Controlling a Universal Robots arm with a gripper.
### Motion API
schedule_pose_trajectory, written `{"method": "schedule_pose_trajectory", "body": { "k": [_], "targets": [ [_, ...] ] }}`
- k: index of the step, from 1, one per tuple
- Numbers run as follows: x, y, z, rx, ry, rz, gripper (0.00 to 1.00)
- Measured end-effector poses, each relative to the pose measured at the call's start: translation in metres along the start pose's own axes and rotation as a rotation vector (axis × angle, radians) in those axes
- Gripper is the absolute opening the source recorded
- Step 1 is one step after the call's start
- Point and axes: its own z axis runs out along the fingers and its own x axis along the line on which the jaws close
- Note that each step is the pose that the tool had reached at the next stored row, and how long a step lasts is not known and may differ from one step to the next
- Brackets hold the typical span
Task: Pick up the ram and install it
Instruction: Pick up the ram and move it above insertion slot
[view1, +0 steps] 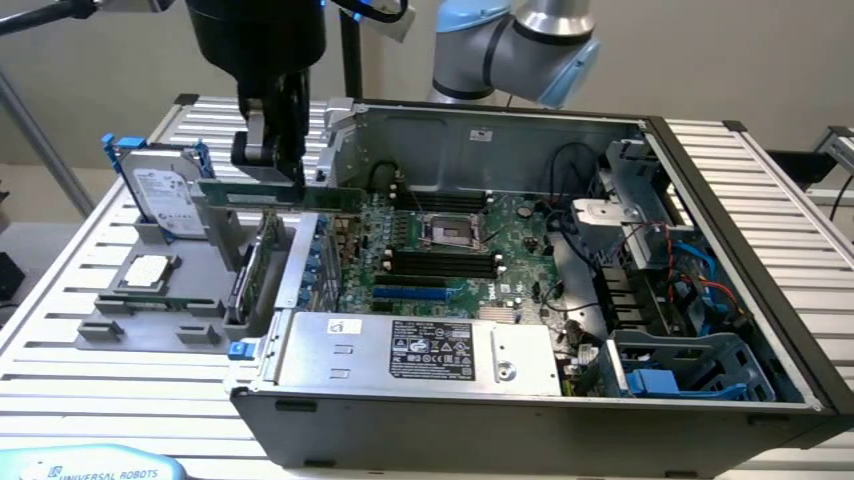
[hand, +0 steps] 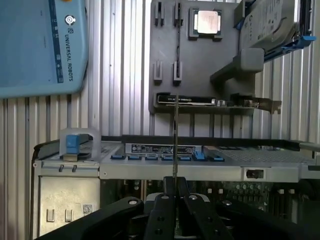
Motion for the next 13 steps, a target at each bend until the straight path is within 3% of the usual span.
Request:
{"method": "schedule_pose_trajectory", "body": {
  "k": [6, 13],
  "targets": [
    [-0.008, -0.0224, 0.0002, -0.0007, 0.0, 0.0, 0.13],
    [-0.024, -0.0441, 0.0039, -0.0013, 0.0, 0.0, 0.13]
  ]
}}
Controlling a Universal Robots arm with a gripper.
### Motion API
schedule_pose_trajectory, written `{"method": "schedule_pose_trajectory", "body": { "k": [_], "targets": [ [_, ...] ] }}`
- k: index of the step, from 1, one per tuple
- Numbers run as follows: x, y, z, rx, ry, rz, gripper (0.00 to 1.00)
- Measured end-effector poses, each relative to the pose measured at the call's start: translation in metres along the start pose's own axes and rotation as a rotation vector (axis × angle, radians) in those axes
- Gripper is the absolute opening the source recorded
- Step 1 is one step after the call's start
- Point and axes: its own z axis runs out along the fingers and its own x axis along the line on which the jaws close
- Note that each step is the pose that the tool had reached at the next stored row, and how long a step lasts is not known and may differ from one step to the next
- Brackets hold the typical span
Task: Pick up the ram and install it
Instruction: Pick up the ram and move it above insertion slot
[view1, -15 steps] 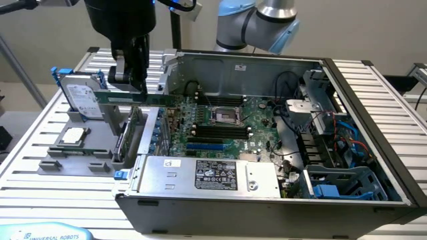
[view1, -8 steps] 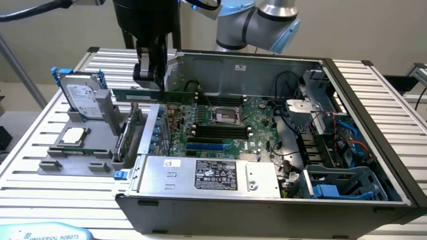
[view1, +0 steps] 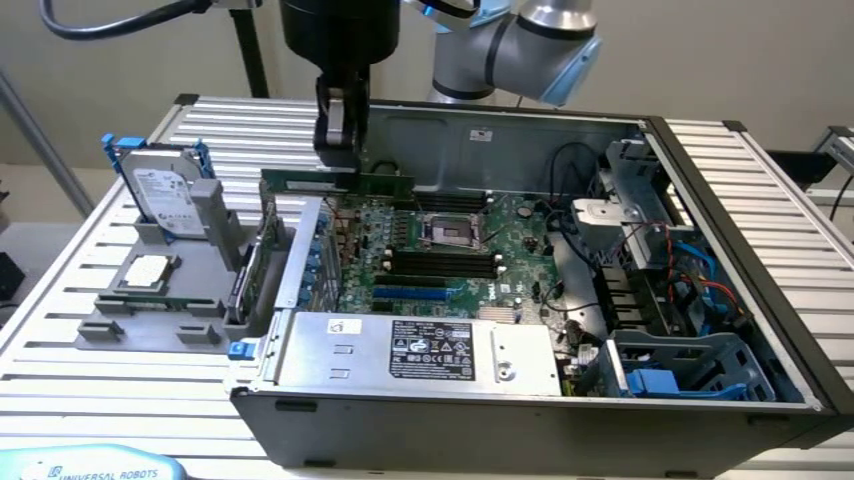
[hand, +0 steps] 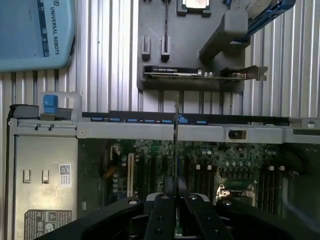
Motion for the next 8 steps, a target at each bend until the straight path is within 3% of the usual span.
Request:
{"method": "schedule_pose_trajectory", "body": {
  "k": [8],
  "targets": [
    [-0.022, -0.0221, 0.0056, -0.0005, 0.0, 0.0, 0.13]
  ]
}}
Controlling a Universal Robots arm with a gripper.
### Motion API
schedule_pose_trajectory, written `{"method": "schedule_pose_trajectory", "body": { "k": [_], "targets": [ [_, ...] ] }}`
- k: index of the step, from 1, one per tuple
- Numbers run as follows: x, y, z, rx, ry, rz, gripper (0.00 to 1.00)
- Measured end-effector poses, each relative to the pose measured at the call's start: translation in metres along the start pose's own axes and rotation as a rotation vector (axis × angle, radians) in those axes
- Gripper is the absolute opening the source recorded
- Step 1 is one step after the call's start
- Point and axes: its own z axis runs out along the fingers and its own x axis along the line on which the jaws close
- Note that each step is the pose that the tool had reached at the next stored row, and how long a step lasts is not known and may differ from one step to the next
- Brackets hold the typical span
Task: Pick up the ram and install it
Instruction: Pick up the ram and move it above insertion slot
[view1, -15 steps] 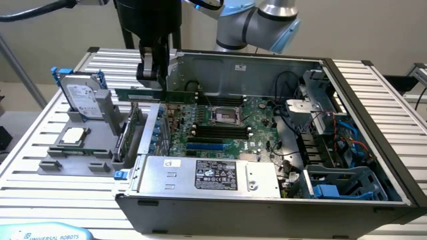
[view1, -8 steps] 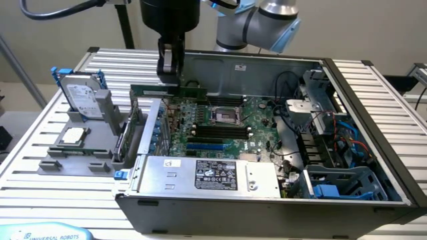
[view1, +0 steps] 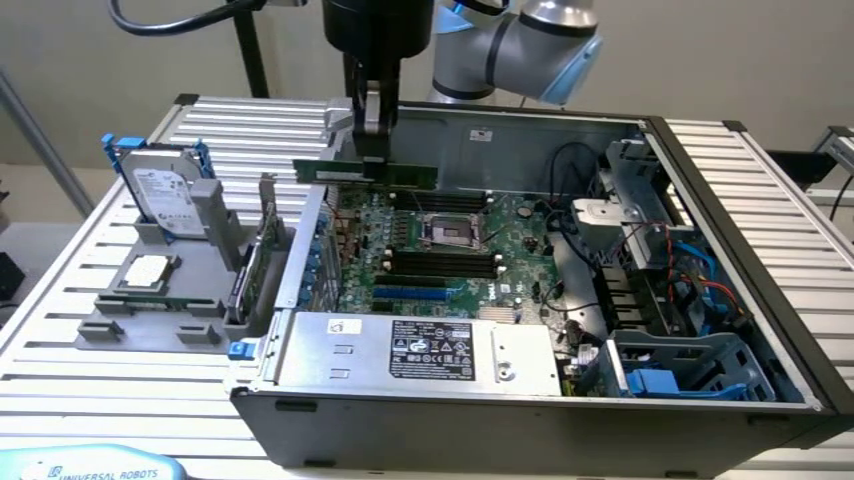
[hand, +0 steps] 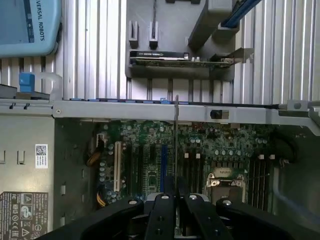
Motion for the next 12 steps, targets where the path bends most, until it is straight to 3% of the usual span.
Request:
{"method": "schedule_pose_trajectory", "body": {
  "k": [7, 12],
  "targets": [
    [-0.018, -0.021, 0.0056, -0.0005, 0.0, 0.0, 0.13],
    [-0.028, -0.0406, 0.0098, -0.0006, 0.0001, 0.0, 0.13]
  ]
}}
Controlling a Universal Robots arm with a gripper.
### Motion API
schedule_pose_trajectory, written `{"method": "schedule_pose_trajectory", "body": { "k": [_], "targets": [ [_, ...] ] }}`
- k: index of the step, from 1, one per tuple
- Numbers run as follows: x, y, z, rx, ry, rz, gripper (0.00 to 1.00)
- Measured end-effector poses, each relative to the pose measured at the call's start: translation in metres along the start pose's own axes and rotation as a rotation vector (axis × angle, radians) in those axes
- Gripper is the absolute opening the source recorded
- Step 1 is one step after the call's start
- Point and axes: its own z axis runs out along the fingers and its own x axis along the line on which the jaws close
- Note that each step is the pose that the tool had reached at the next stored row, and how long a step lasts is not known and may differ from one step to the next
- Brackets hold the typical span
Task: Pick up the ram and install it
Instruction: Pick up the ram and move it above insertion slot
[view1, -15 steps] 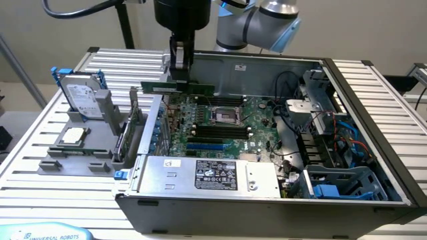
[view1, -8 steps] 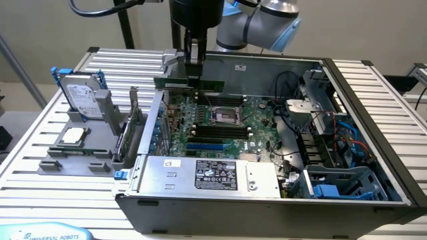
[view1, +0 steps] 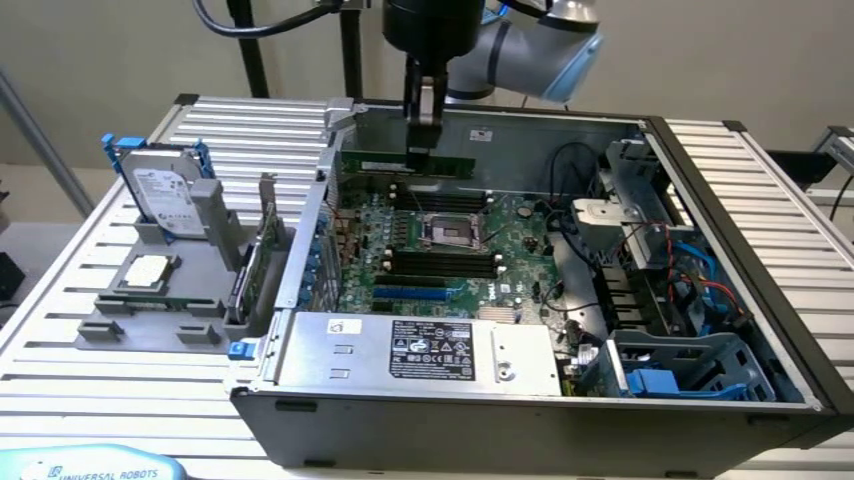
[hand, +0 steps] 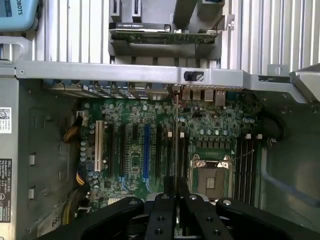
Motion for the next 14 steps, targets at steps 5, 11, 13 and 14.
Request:
{"method": "schedule_pose_trajectory", "body": {
  "k": [5, 11, 13, 14],
  "targets": [
    [-0.005, -0.0228, 0.0043, 0.0001, 0.0004, 0.0, 0.13],
    [-0.008, -0.0473, 0.0094, 0.0003, 0.0029, 0.005, 0.13],
    [-0.008, -0.0509, 0.0101, 0.0004, 0.0033, 0.007, 0.13],
    [-0.008, -0.0509, 0.0101, 0.0004, 0.0038, 0.007, 0.13]
  ]
}}
